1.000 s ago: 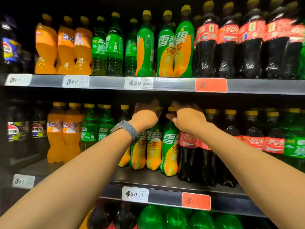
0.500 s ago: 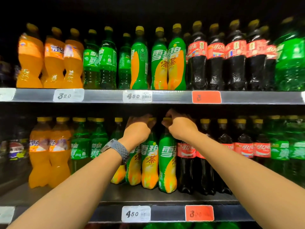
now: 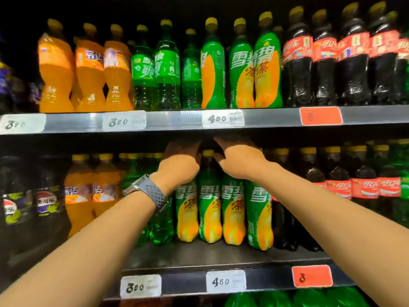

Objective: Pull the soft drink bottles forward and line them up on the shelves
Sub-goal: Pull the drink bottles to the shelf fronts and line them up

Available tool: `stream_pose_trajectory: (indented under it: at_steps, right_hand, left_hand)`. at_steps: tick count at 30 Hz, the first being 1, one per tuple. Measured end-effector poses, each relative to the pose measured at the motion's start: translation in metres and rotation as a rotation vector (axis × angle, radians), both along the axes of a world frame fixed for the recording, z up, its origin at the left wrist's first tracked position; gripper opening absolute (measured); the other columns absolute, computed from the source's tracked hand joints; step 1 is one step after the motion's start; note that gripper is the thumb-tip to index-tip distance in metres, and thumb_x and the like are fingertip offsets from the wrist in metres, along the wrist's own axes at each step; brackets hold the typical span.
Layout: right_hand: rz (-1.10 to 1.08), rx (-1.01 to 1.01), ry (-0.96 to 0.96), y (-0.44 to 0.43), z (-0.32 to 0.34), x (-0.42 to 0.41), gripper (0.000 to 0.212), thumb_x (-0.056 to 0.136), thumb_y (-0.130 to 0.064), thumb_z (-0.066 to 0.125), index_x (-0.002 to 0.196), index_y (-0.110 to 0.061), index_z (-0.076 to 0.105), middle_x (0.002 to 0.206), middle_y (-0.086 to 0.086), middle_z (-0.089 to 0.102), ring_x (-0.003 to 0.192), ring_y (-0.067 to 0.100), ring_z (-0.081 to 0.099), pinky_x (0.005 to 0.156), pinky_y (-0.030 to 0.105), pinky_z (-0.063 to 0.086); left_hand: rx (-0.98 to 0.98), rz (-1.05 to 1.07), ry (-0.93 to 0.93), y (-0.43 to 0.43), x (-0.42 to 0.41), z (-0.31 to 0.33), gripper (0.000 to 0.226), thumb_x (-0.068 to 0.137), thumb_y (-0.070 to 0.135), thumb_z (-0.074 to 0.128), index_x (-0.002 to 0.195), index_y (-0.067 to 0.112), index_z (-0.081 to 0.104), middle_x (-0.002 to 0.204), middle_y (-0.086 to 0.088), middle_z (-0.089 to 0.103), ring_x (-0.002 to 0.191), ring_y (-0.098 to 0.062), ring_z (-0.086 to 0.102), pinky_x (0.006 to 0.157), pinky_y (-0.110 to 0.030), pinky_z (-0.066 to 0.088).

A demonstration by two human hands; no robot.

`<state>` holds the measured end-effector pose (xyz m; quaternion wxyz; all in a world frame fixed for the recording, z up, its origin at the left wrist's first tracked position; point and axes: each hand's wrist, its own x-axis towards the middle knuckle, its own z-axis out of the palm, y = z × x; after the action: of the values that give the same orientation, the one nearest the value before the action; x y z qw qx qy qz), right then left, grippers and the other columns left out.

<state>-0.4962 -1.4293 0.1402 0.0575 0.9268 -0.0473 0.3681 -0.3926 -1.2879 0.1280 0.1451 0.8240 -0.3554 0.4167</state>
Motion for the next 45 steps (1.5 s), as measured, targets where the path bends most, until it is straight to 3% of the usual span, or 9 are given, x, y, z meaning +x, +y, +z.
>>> stream_pose_trajectory:
  at_steps: [5, 12, 18, 24, 29, 33, 38, 41, 45]
  right_hand:
    - [-0.113, -0.064, 0.116, 0.016, 0.004, 0.028, 0.057, 0.094, -0.049, 0.039, 0.144, -0.022, 0.032, 0.150, 0.008, 0.034, 0.135, 0.031, 0.033, 0.108, 0.042, 0.032]
    - [-0.028, 0.134, 0.057, 0.009, 0.009, 0.047, 0.041, 0.086, -0.048, 0.056, 0.118, -0.022, 0.050, 0.119, 0.009, 0.058, 0.108, 0.032, 0.056, 0.074, 0.031, 0.039]
    - [0.026, 0.084, 0.032, 0.007, 0.006, 0.052, 0.036, 0.091, -0.046, 0.050, 0.119, -0.024, 0.053, 0.121, 0.007, 0.059, 0.110, 0.030, 0.055, 0.082, 0.034, 0.042]
    - [0.107, 0.140, 0.061, 0.003, 0.004, 0.049, 0.027, 0.092, -0.047, 0.049, 0.111, -0.030, 0.057, 0.114, 0.003, 0.063, 0.104, 0.027, 0.057, 0.090, 0.037, 0.047]
    - [0.189, 0.153, 0.041, 0.000, 0.005, 0.044, 0.023, 0.091, -0.044, 0.052, 0.106, -0.028, 0.061, 0.106, -0.001, 0.064, 0.098, 0.021, 0.057, 0.079, 0.027, 0.040]
    - [0.219, 0.154, 0.059, -0.001, 0.010, 0.036, 0.029, 0.088, -0.045, 0.057, 0.108, -0.025, 0.063, 0.096, -0.005, 0.062, 0.093, 0.017, 0.059, 0.083, 0.029, 0.046]
    - [0.271, 0.200, 0.105, -0.005, 0.014, 0.025, 0.035, 0.092, -0.048, 0.049, 0.118, -0.027, 0.059, 0.115, -0.004, 0.064, 0.105, 0.016, 0.059, 0.093, 0.029, 0.044]
    - [0.098, 0.110, 0.038, -0.017, 0.021, 0.019, 0.039, 0.095, -0.049, 0.040, 0.122, -0.025, 0.056, 0.122, 0.000, 0.060, 0.108, 0.023, 0.056, 0.086, 0.029, 0.041]
    - [-0.101, -0.062, 0.184, -0.023, 0.019, 0.020, 0.034, 0.094, -0.046, 0.047, 0.117, -0.023, 0.058, 0.117, 0.007, 0.061, 0.101, 0.027, 0.056, 0.078, 0.029, 0.041]
  left_hand:
    - [0.031, 0.035, 0.118, 0.020, 0.022, -0.007, 0.041, 0.092, 0.040, 0.050, 0.130, 0.024, 0.049, 0.136, -0.011, 0.051, 0.119, -0.037, 0.048, 0.098, -0.041, 0.042]
    - [0.034, 0.006, 0.115, 0.019, 0.040, 0.003, 0.019, 0.090, 0.038, 0.053, 0.107, 0.032, 0.046, 0.104, -0.010, 0.064, 0.094, -0.037, 0.059, 0.070, -0.033, 0.040]
    - [0.033, -0.019, 0.100, 0.020, 0.048, 0.004, 0.031, 0.095, 0.040, 0.050, 0.121, 0.025, 0.055, 0.115, -0.011, 0.064, 0.105, -0.034, 0.057, 0.080, -0.035, 0.045]
    - [0.021, -0.072, 0.085, 0.028, 0.037, 0.003, 0.030, 0.096, 0.042, 0.047, 0.119, 0.027, 0.057, 0.118, -0.006, 0.064, 0.107, -0.033, 0.056, 0.086, -0.037, 0.046]
    - [-0.016, -0.192, 0.024, 0.035, 0.030, -0.001, 0.028, 0.095, 0.039, 0.050, 0.117, 0.024, 0.060, 0.114, -0.006, 0.065, 0.103, -0.032, 0.058, 0.086, -0.038, 0.047]
    - [-0.021, -0.225, 0.028, 0.038, 0.027, 0.002, 0.028, 0.092, 0.042, 0.054, 0.114, 0.025, 0.062, 0.110, -0.004, 0.067, 0.099, -0.028, 0.060, 0.086, -0.035, 0.047]
    - [0.020, -0.260, 0.092, 0.044, 0.028, 0.013, 0.027, 0.093, 0.042, 0.053, 0.113, 0.026, 0.064, 0.109, 0.000, 0.068, 0.099, -0.022, 0.062, 0.085, -0.029, 0.046]
    - [0.052, -0.277, 0.114, 0.049, 0.030, 0.017, 0.029, 0.097, 0.038, 0.047, 0.119, 0.027, 0.061, 0.116, 0.000, 0.067, 0.105, -0.020, 0.061, 0.085, -0.024, 0.042]
    - [0.091, -0.218, 0.165, 0.060, 0.039, 0.024, 0.035, 0.096, 0.047, 0.042, 0.118, 0.026, 0.060, 0.116, 0.000, 0.066, 0.103, -0.022, 0.060, 0.086, -0.027, 0.042]
